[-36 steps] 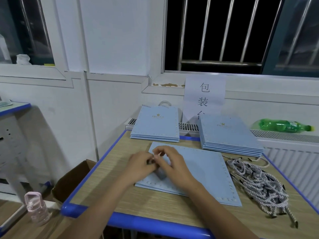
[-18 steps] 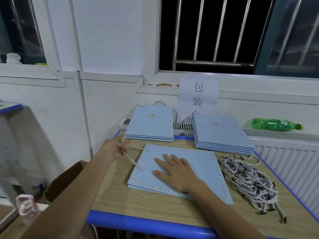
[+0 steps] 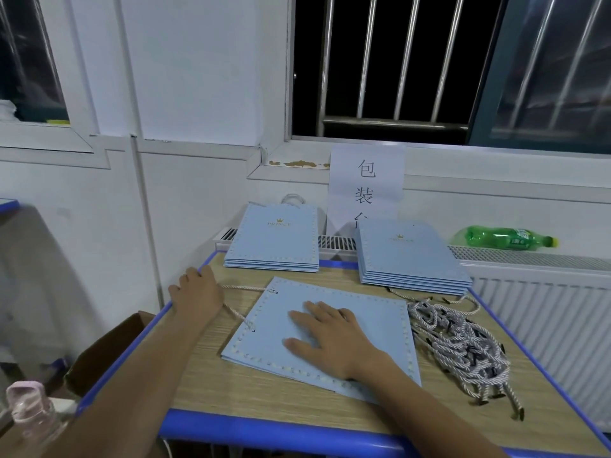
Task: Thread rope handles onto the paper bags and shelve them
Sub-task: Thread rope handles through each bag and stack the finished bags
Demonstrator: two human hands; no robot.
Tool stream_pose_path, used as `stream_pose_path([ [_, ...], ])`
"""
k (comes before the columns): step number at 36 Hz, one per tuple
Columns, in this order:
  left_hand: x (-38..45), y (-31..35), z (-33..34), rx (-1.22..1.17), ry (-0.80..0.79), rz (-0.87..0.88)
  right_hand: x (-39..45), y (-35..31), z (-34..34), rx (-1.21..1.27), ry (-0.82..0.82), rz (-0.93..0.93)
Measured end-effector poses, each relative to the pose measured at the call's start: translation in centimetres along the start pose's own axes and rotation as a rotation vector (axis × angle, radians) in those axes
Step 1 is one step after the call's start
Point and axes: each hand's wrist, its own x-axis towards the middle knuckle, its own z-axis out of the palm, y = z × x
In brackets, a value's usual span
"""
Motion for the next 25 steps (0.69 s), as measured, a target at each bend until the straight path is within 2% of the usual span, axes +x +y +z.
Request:
stream_pose_path([
  [4,-0.2,0.6,-2.1,-0.135,-0.040,0.164,-0.5,-0.4,-0.4,0.003,0.184,-0.025],
  [6,-1.5,1.0,-3.4,-0.296,-0.095,0.347,-1.0,-0.8,-1.0,-0.015,0.142,-0.054],
  [8,-3.5,1.2,-4.6,-0.422,-0.288,0.546,-1.7,-0.9,-1.6,0.005,0.023,-0.083],
  [11,-6.3,1.0,-5.3,-0.218,-0.571,0.727,-2.7,-1.2,-2.2,-0.010,-0.109,-0.135],
  [14,-7.7,0.5,-5.4,-0.093,-0.688,0.760,-3.0,-1.5,-2.6,-0.101,-0.111,-0.158],
  [20,-6.4,-1.1,-4.9,-0.294,-0.553,0.781,-2.4,-2.5,-3.1,-0.467,0.202,-0.335],
  [22,-5.5,-1.1,-5.3,-0.414,-0.410,0.791,-2.2,-2.3,-4.0,-0.539,0.390,-0.357],
  [25,-4.1,0.4,-7.5,-0.707,-0.201,0.700,-2.2,-2.7,-7.3,-0.541,0.558,-0.399],
])
